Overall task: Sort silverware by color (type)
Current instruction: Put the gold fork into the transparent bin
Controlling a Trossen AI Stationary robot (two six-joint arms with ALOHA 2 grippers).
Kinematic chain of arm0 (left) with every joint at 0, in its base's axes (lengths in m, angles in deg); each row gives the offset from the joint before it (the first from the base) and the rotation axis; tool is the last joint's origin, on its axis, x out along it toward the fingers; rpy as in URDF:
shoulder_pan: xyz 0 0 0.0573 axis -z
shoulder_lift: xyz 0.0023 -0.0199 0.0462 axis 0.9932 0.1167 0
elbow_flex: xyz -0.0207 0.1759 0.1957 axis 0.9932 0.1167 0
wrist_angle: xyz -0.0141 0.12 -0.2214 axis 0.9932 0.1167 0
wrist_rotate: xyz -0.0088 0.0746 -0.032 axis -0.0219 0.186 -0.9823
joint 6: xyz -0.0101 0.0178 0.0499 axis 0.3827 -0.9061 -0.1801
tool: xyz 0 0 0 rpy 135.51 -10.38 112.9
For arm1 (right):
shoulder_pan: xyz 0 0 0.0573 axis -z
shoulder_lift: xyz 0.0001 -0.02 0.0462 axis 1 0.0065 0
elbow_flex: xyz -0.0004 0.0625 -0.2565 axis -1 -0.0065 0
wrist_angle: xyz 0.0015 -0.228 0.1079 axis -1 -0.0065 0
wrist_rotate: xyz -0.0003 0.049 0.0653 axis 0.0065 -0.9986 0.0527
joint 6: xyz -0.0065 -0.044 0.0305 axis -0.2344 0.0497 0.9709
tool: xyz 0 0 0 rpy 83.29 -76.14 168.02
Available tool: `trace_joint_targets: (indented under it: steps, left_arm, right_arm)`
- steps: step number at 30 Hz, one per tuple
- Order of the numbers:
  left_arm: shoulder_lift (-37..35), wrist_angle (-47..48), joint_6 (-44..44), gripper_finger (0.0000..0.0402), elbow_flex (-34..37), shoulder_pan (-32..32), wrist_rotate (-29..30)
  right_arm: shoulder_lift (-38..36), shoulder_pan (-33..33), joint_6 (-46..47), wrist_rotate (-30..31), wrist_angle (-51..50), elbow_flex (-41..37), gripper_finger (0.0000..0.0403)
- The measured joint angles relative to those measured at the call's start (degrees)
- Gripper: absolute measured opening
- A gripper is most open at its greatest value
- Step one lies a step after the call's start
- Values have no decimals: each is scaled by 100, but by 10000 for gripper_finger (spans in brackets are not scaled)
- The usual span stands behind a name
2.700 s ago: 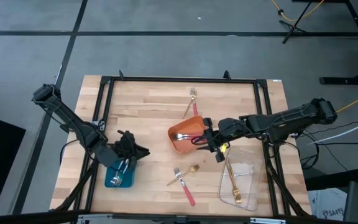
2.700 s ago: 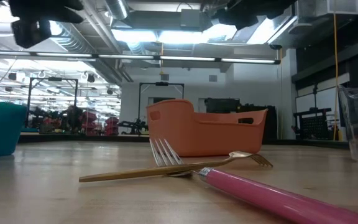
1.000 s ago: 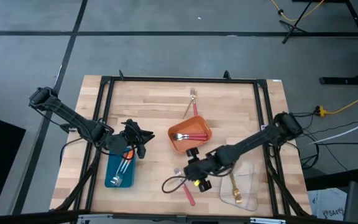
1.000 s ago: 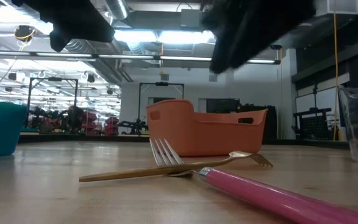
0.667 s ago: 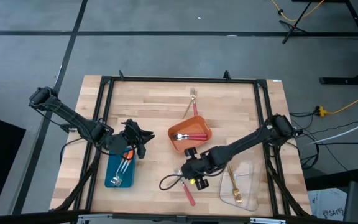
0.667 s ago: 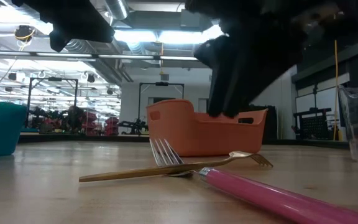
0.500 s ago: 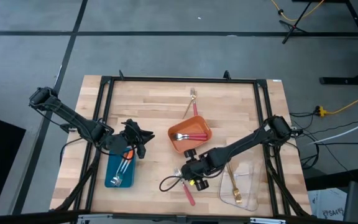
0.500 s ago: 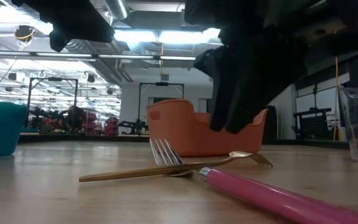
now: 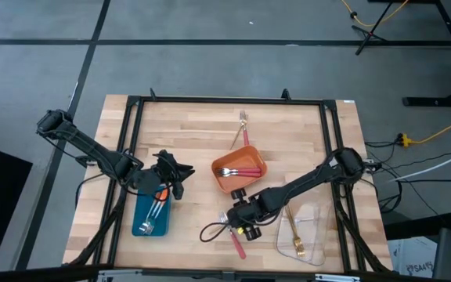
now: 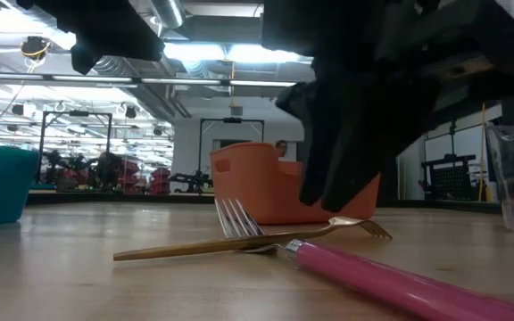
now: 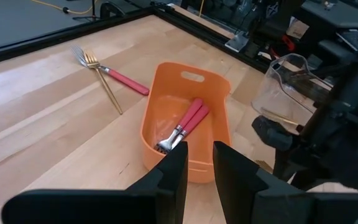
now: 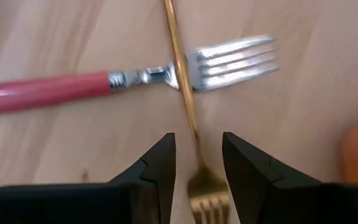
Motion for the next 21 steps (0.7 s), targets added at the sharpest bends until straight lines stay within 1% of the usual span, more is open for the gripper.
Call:
trace_joint_targets:
  steps: [5, 13, 21]
  left_arm:
    - [0, 40, 0, 70, 0, 0, 0]
    - [0, 48, 0, 70, 2, 0, 0]
    - [0, 54, 2, 70, 0, 0, 0]
  right_arm:
    - [231, 1, 4, -70, 8, 0, 124]
    - [229, 50, 11, -167, 90, -36, 124]
    - [209, 129, 167, -437, 324, -231, 120]
